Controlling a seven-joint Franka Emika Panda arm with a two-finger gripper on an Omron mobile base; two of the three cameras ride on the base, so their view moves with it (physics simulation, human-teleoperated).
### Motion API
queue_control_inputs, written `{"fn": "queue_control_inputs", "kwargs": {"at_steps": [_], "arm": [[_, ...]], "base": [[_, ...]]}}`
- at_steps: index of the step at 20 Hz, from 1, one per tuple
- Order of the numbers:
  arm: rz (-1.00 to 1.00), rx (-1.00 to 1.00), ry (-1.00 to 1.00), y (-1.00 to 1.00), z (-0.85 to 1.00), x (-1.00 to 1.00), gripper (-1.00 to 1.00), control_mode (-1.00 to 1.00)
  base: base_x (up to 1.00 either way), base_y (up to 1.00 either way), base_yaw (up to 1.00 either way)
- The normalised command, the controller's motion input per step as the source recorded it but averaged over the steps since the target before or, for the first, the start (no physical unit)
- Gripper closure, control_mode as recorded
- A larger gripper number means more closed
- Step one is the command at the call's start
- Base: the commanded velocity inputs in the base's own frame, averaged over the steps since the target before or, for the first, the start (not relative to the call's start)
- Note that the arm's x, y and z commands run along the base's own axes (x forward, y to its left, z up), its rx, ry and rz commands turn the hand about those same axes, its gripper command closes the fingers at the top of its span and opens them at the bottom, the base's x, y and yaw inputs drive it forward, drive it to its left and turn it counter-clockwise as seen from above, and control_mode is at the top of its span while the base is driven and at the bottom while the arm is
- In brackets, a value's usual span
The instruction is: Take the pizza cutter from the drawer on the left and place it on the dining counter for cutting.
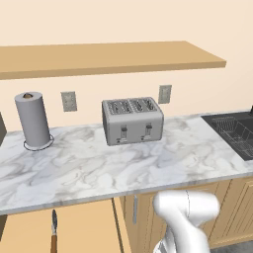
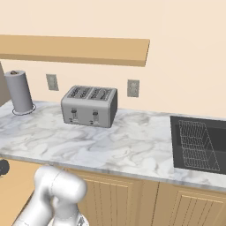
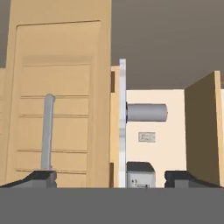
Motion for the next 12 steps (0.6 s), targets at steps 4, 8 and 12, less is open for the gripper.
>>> {"fn": "queue_control_inputs", "kwargs": {"at_steps": [4, 8, 12], "arm": [[-0.20, 0.03, -0.01, 0.01, 1.00, -0.09, -1.00, -1.00], [-0.14, 0.07, -0.07, 0.00, 1.00, 0.04, -1.00, -1.00], [-0.09, 0.10, -0.07, -0.02, 1.00, 0.36, -1.00, -1.00]], "base": [[0.00, 0.00, 0.00], [0.00, 0.00, 0.00], [0.00, 0.00, 0.00]]}}
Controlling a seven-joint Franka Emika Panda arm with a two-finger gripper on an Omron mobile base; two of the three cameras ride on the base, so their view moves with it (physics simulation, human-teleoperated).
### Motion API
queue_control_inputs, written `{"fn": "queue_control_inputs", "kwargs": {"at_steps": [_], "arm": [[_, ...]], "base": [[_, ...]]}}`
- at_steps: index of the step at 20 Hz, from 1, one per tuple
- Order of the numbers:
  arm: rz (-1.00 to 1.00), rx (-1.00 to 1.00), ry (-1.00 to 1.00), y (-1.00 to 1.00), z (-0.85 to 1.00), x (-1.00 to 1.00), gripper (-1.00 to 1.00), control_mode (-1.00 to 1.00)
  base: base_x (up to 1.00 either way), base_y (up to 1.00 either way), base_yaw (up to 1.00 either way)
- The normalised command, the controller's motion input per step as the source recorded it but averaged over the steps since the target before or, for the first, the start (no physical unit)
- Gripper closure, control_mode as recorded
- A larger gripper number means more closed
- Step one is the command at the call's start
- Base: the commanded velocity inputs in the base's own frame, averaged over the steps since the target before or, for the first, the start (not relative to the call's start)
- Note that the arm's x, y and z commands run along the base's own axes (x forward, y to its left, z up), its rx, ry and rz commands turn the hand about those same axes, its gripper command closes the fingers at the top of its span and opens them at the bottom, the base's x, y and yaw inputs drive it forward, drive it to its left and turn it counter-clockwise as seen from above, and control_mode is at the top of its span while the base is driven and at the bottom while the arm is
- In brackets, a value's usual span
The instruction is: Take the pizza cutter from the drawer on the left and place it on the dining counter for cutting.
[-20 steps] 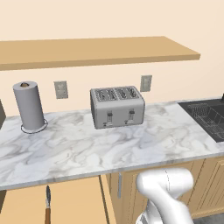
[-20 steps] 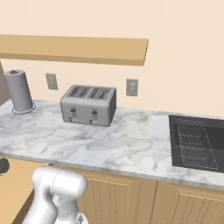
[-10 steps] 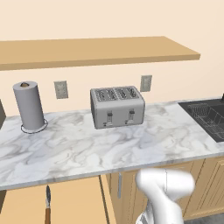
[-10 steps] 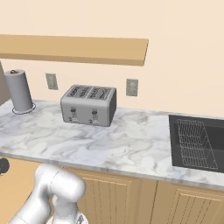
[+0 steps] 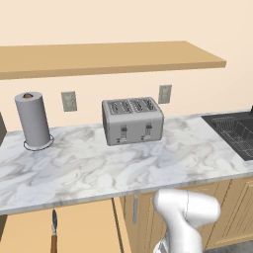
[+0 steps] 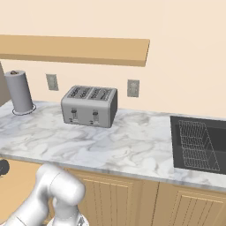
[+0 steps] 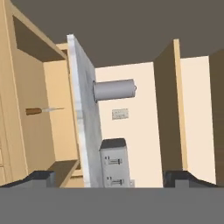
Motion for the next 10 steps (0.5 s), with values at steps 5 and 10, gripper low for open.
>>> {"fn": "queue_control_inputs", "kwargs": {"at_steps": [5, 10], "arm": [[-0.11, 0.16, 0.00, -0.05, 0.82, 0.87, -1.00, -1.00], [-0.04, 0.26, 0.03, -0.45, 0.56, 1.00, -1.00, -1.00]], "base": [[0.00, 0.00, 0.00], [0.00, 0.00, 0.00]]}}
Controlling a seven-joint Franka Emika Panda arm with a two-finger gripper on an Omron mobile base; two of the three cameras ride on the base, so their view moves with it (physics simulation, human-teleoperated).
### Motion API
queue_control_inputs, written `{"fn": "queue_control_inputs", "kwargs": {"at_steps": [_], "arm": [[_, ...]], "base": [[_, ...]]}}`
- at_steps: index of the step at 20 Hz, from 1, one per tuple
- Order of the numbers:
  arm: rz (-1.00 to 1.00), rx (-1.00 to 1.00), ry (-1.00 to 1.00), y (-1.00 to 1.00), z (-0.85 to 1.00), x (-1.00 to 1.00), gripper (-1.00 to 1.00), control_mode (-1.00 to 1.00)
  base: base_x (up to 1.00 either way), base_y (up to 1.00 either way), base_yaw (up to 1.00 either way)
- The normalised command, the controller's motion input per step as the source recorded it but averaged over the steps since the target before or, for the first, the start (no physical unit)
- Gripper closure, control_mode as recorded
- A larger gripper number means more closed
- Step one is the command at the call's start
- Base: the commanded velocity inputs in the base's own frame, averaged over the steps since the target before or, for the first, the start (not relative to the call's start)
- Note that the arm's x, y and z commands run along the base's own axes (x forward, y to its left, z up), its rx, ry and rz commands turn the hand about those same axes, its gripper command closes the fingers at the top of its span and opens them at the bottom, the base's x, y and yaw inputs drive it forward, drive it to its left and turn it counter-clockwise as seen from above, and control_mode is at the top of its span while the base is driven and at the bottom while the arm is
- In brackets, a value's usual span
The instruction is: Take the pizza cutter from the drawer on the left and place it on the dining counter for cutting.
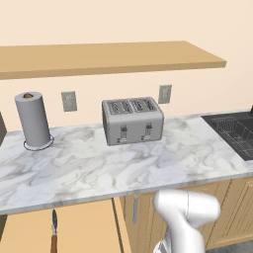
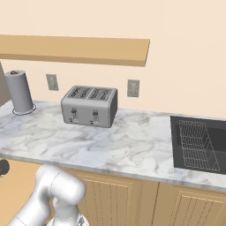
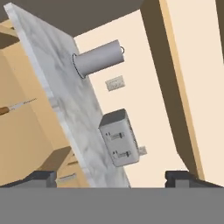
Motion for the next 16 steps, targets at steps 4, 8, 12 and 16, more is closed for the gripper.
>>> {"fn": "queue_control_inputs", "kwargs": {"at_steps": [4, 8, 12, 16], "arm": [[-0.05, 0.18, 0.11, -0.31, 0.07, 1.00, -1.00, -1.00], [-0.04, 0.26, 0.15, -0.56, 0.01, 1.00, -1.00, -1.00], [-0.02, 0.30, 0.14, -0.70, 0.01, 1.00, -1.00, -1.00], [-0.04, 0.14, 0.13, -0.04, -0.27, 0.81, -1.00, -1.00]], "base": [[0.00, 0.00, 0.00], [0.00, 0.00, 0.00], [0.00, 0.00, 0.00], [0.00, 0.00, 0.00]]}}
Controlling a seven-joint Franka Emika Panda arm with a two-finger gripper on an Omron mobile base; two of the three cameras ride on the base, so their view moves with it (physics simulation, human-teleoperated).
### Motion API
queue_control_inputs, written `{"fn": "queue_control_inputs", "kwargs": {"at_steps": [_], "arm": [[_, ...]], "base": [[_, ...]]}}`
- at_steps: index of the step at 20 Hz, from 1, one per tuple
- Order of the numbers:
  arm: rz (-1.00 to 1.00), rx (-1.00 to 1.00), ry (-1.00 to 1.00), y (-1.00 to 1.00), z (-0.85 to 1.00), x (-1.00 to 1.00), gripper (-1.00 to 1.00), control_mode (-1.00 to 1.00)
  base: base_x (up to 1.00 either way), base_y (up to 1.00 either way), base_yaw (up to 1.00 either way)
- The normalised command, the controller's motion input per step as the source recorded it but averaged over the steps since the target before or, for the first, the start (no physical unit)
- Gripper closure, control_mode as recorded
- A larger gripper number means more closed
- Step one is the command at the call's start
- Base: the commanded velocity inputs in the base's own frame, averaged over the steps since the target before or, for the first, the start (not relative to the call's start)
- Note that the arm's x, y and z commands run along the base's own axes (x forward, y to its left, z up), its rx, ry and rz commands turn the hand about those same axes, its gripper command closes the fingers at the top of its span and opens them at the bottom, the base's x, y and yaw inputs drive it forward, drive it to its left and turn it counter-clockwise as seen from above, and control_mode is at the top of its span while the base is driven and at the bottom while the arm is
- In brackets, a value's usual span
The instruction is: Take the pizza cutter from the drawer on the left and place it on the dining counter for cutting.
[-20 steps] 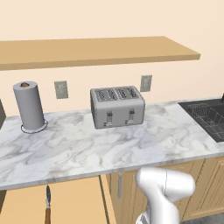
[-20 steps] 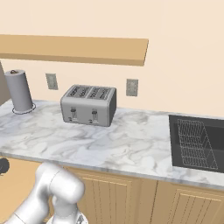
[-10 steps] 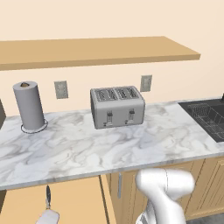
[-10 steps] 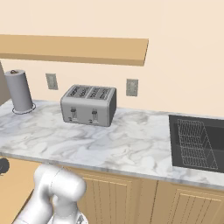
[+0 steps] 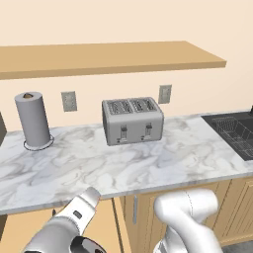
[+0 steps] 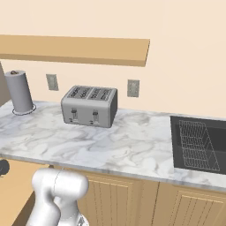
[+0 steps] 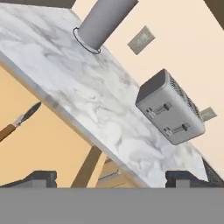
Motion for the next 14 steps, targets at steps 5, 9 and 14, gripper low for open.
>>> {"fn": "queue_control_inputs", "kwargs": {"at_steps": [5, 9, 14], "arm": [[-0.20, 0.21, 0.22, 0.04, -0.08, 0.43, -1.00, -1.00], [-0.24, 0.16, 0.24, 0.29, -0.51, 0.25, -1.00, -1.00], [-0.18, 0.20, 0.27, 0.13, -0.54, 0.05, -1.00, -1.00]], "base": [[0.00, 0.00, 0.00], [0.00, 0.00, 0.00], [0.00, 0.00, 0.00]]}}
